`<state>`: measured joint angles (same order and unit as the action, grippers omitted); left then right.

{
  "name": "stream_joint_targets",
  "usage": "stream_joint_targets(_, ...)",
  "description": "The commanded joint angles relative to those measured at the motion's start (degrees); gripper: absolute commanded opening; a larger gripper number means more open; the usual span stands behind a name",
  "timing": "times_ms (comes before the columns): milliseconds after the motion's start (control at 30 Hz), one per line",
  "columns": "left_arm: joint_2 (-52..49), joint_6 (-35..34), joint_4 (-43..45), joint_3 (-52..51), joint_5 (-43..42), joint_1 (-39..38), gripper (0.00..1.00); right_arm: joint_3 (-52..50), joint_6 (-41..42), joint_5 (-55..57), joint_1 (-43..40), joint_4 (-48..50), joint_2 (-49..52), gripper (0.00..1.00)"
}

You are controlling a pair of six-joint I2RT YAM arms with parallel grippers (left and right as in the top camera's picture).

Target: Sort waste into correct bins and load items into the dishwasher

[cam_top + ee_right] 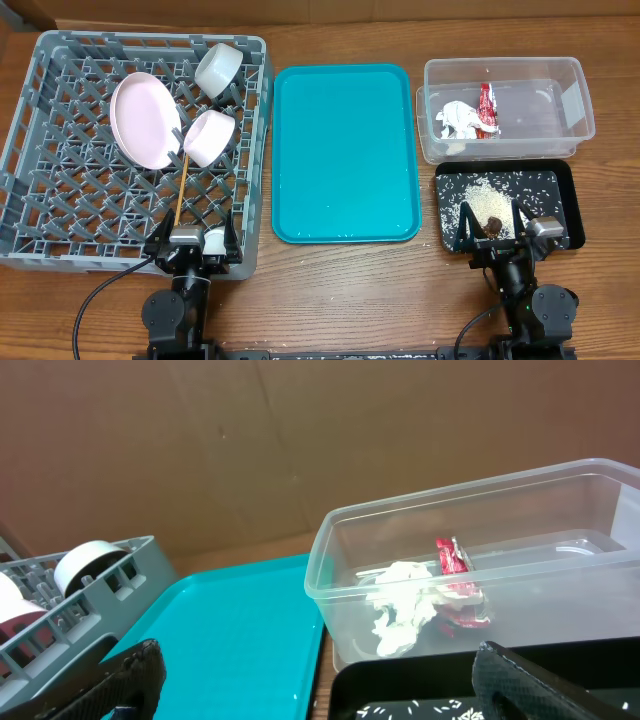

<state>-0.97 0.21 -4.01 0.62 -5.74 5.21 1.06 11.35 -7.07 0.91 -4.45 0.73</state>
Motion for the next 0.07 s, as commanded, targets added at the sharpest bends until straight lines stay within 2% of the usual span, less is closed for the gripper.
stream_joint_targets(0,0.7,1.1,0.0,-0.3,0.4,-0.7,1.00,-0.6,0.2,0.3,0.5,0.3,-0.6,1.00)
stream_joint_targets(33,0.7,1.1,0.0,-0.3,0.4,-0.7,1.00,-0.6,0.2,0.3,0.5,0.3,-0.6,1.00)
